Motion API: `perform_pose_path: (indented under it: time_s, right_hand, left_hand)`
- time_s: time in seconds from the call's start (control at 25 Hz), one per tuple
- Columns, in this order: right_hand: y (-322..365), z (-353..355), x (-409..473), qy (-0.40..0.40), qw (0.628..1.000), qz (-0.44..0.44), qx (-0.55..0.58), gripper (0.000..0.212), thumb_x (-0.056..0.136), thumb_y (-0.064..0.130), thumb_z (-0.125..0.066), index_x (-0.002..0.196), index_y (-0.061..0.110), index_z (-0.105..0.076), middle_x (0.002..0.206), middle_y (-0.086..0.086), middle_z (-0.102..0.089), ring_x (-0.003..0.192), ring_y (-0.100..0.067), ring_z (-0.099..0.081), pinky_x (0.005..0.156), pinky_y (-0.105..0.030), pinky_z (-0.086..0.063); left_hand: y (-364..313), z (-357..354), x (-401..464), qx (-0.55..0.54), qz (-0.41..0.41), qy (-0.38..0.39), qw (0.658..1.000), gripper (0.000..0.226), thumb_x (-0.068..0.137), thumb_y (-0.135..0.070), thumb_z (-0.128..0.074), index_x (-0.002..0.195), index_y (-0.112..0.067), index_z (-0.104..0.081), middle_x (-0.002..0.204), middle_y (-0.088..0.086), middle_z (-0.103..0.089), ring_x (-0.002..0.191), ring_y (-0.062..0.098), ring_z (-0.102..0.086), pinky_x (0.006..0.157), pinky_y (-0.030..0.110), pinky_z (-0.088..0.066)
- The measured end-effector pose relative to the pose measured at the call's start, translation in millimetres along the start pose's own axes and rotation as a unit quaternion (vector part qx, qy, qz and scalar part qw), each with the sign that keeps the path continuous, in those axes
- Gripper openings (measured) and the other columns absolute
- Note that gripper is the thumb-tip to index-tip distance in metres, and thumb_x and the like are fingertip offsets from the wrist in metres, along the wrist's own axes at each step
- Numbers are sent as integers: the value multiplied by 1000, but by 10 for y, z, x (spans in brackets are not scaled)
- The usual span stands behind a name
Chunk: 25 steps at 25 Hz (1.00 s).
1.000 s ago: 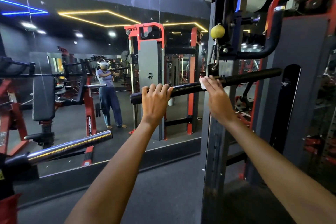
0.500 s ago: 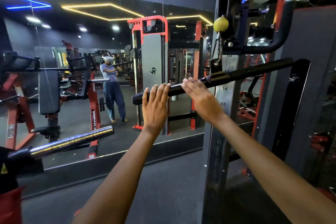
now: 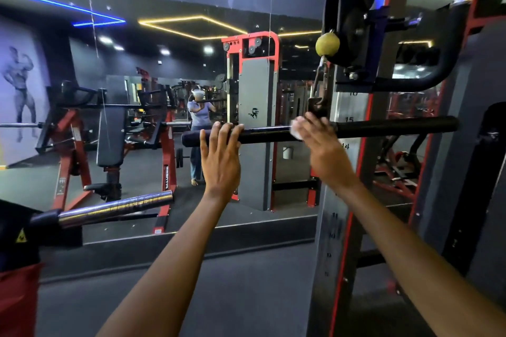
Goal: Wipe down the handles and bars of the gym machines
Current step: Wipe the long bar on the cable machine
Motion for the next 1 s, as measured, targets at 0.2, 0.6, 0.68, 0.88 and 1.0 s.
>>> perform_pose_path:
  time_s: [0.2, 0.6, 0.68, 0.88, 1.0]
  right_hand:
    - [-168, 173, -150, -71, 989, -121, 48, 46, 91, -10, -36, 134, 3, -46, 137, -17, -49, 135, -25, -36, 114, -39, -29]
    - [-299, 349, -142, -44, 983, -172, 45, 45, 87, -3, -38, 131, -1, -49, 131, -20, -54, 125, -36, -47, 108, -45, -34]
    - [-142, 243, -167, -16, 996, -70, 45, 51, 86, -9, -35, 135, 3, -47, 136, -16, -50, 130, -32, -43, 110, -44, -32]
    - [-844, 441, -419, -19, 972, -234, 31, 50, 85, -13, -39, 132, 0, -48, 135, -17, -51, 130, -32, -44, 114, -43, -25]
    - [-515, 370, -38, -23, 965, -246, 82, 48, 88, -11, -42, 134, 1, -46, 137, -17, -49, 128, -31, -46, 107, -42, -38]
  left_hand:
    - [-590, 67, 107, -60, 1, 40, 997, 53, 102, -38, -24, 145, -12, -39, 154, 7, -33, 146, 26, -20, 120, 41, -1]
    - [-1134, -125, 232, 0, -44, 16, 999, 48, 103, -39, -21, 131, -16, -53, 145, 5, -47, 141, 27, -32, 116, 46, -11]
    - [-1141, -108, 221, 6, -55, 3, 998, 42, 102, -35, -27, 125, -15, -56, 141, 7, -51, 138, 28, -36, 116, 44, -12]
    - [-1036, -98, 218, 15, -84, 2, 996, 35, 101, -33, -34, 122, -15, -56, 135, 6, -54, 137, 26, -37, 116, 42, -14]
    - [-1046, -105, 218, 26, -78, 0, 997, 36, 100, -33, -34, 122, -16, -57, 134, 5, -55, 136, 24, -35, 114, 42, -17]
Point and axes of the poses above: each hand's wrist, its own x-axis towards the middle knuckle, its own z-axis out of the back of the hand, y = z × x, the point moved 1 cm from there along x, towards the middle knuckle
